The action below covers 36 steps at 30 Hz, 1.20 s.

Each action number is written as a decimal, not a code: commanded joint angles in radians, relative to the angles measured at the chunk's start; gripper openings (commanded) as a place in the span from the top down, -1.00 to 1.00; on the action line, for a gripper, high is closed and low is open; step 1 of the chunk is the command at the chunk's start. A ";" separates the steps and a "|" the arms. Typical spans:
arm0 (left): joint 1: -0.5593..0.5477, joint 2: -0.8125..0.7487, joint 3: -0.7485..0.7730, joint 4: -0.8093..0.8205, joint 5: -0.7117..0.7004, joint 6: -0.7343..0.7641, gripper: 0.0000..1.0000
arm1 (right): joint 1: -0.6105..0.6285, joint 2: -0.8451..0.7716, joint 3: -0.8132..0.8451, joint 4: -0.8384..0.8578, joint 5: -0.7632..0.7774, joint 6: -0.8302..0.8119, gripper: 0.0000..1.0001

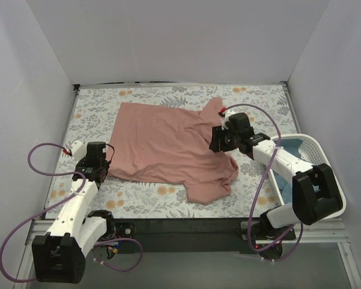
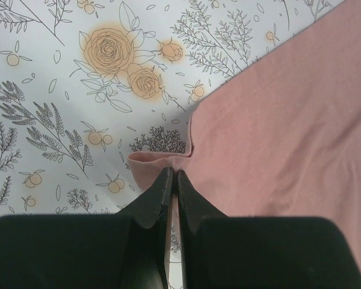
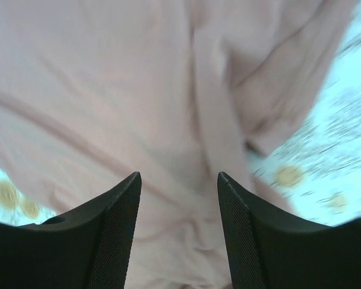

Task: Fold and stack the t-shirts
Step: Flatten the tshirt out

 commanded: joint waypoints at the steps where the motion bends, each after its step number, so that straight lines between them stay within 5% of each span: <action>1: 0.005 0.017 0.022 0.034 -0.028 0.035 0.96 | -0.064 0.026 0.147 -0.013 0.081 -0.057 -0.20; 10: 0.005 0.009 0.002 0.067 -0.025 0.067 0.95 | -0.117 0.349 0.397 0.028 -0.045 -0.064 -0.22; 18: 0.005 0.092 0.018 0.124 -0.013 0.084 0.95 | -0.155 0.570 0.518 0.031 -0.005 -0.017 -0.10; 22: 0.005 0.187 0.057 0.185 0.006 0.079 0.95 | -0.199 0.662 0.604 0.030 -0.005 -0.005 0.39; 23: 0.005 0.214 0.086 0.217 0.012 0.078 0.95 | -0.222 0.699 0.651 0.030 -0.008 -0.005 0.68; 26: 0.006 0.345 0.171 0.276 0.033 0.082 0.94 | -0.281 0.757 0.763 0.022 -0.014 0.003 0.97; 33: 0.008 0.497 0.359 0.278 0.058 0.112 0.91 | -0.406 0.834 1.044 -0.021 -0.038 0.018 0.97; 36: 0.009 0.450 0.315 0.261 0.021 0.122 0.86 | -0.414 0.840 1.162 -0.067 -0.075 -0.026 0.31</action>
